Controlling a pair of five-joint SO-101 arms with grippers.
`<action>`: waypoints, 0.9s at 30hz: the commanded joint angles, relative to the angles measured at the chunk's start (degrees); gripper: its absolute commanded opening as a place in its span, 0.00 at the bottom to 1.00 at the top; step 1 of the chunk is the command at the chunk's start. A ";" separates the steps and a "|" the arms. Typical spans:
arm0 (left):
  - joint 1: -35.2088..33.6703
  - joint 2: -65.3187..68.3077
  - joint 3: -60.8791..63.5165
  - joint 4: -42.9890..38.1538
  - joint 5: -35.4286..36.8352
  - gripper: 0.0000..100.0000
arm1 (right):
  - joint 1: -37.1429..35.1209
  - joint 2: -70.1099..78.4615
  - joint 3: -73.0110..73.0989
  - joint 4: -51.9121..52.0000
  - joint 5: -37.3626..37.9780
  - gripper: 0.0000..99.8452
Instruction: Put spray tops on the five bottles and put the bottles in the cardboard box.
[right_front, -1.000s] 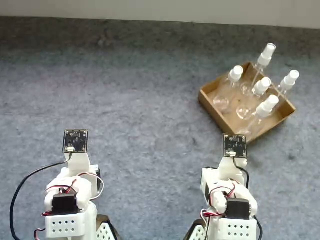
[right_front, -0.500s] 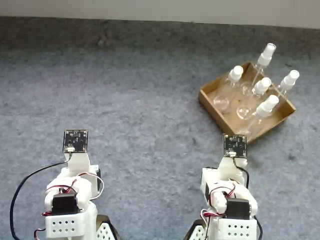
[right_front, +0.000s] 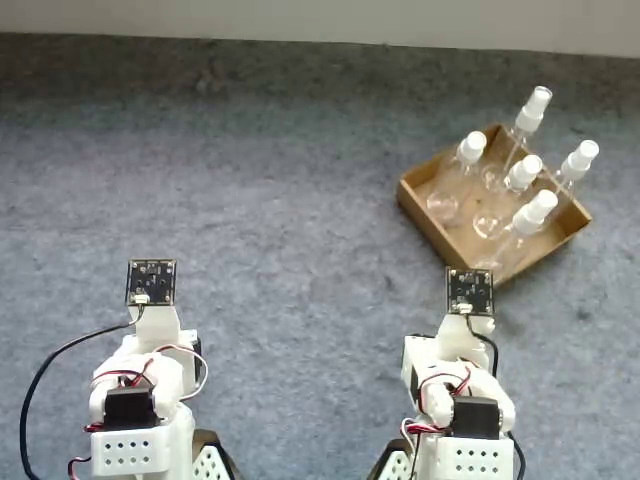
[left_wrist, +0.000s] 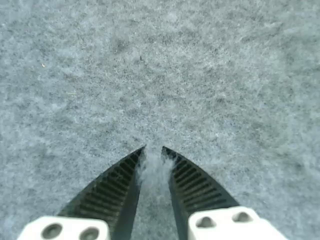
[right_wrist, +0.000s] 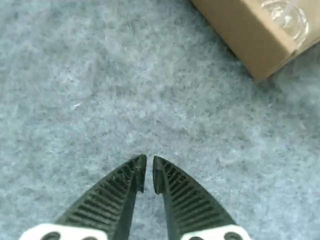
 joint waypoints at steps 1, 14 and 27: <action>-0.84 -0.75 1.19 0.35 -0.26 0.01 | 0.13 -0.57 7.16 0.22 -0.18 0.01; -0.84 -0.75 1.19 0.35 -0.26 0.01 | 0.13 -0.57 7.16 0.22 -0.18 0.01; -0.84 -0.75 1.19 0.35 -0.26 0.01 | 0.13 -0.57 7.16 0.22 -0.18 0.01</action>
